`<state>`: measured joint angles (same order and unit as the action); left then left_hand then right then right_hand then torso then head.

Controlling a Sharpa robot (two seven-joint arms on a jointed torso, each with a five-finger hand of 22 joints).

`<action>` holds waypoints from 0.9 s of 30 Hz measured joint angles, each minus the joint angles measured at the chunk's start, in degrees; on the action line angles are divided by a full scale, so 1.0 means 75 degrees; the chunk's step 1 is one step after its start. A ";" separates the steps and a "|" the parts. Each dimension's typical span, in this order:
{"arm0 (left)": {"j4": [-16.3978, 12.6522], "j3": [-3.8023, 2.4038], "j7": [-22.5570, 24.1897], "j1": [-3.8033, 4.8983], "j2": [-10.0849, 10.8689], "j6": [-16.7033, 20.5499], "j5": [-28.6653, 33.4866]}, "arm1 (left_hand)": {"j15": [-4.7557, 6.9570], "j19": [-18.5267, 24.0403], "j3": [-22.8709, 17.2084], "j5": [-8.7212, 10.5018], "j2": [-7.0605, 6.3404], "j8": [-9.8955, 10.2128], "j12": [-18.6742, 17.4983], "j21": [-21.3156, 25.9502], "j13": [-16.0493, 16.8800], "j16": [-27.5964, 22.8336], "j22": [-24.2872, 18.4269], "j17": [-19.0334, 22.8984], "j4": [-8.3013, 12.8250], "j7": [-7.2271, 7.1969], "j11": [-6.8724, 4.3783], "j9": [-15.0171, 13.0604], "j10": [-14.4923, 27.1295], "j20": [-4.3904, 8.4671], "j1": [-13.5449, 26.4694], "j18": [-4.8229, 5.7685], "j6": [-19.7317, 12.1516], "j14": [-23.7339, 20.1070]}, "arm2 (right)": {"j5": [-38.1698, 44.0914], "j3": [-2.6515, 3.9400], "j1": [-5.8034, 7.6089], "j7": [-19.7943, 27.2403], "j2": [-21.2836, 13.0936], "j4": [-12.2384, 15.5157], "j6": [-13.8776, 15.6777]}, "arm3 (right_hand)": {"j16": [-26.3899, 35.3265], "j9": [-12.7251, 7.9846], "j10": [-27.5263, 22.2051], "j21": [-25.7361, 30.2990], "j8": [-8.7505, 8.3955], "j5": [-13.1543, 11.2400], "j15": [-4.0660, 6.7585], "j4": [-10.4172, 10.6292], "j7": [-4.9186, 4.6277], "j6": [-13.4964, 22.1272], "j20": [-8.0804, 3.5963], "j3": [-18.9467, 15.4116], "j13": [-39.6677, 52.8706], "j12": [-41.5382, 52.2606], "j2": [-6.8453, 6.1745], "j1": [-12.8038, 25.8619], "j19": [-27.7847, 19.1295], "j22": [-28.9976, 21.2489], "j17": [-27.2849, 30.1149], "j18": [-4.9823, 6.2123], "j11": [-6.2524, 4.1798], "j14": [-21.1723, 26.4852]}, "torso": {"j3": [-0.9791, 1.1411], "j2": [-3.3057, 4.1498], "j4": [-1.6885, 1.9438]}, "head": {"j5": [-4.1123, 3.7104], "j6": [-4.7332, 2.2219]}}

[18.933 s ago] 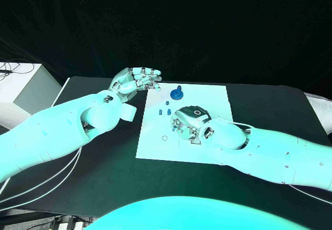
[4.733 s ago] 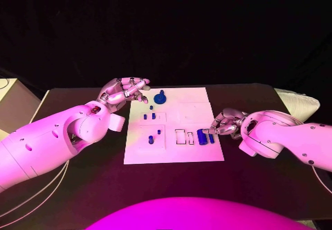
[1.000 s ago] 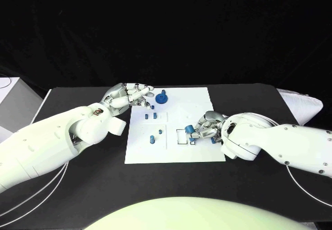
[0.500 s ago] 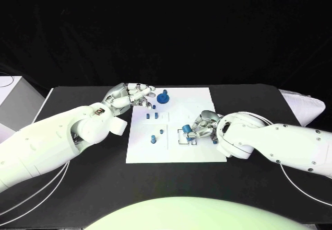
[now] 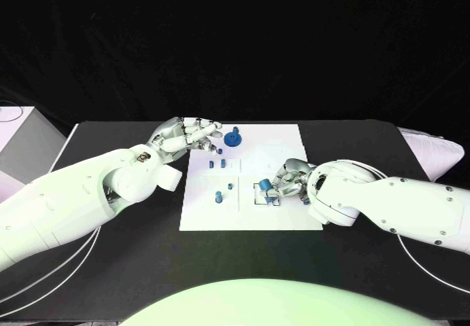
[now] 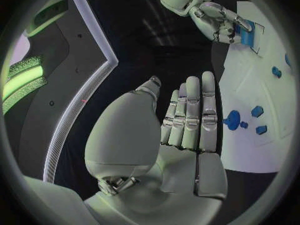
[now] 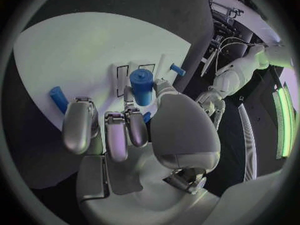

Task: Assemble the parts on the task board

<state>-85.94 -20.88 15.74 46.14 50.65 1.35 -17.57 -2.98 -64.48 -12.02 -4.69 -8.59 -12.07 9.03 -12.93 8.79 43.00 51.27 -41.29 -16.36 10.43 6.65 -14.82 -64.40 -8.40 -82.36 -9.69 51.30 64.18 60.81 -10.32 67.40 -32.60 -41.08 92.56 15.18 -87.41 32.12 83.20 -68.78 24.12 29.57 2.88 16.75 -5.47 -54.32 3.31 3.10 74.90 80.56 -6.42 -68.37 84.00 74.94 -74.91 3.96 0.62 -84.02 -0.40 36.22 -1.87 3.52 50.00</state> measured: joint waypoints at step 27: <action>0.0001 0.0000 -0.0029 0.0000 0.0017 -0.0042 0.0000 | 0.0000 0.0028 0.0000 0.0000 0.0000 0.0000 0.0000 0.0000 0.0008 0.0000 0.0012 -0.0008 0.0000 0.0000 0.0018 0.0000 0.0018 -0.0028 0.0000 0.0000 0.0000 0.0000 | 0.0111 0.0003 -0.0008 0.0013 0.0144 -0.0095 -0.0161 | 0.0000 0.0002 0.0001 0.0000 -0.0042 -0.0349 0.0000 0.0001 0.0093 -0.0094 0.0000 -0.0001 0.0004 -0.0031 -0.0007 0.0208 0.0000 -0.0003 0.0000 0.0000 0.0000 0.0000 | -0.0002 -0.0005 0.0004 | 0.0059 0.0000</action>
<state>-85.94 -20.88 15.52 46.14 50.77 1.03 -17.56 -2.98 -64.27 -12.02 -4.69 -8.59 -12.07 9.03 -12.93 8.85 43.00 51.36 -41.35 -16.36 10.44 6.79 -14.82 -64.27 -8.61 -82.36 -9.70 51.30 64.19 61.64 -10.29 67.34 -32.50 -40.00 91.85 13.97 -87.41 32.13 83.21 -68.78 23.81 26.96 2.88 16.76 -4.77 -55.02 3.31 3.10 74.93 80.33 -6.47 -66.81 84.00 74.92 -74.91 3.95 0.62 -84.02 -0.42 36.18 -1.84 3.96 50.00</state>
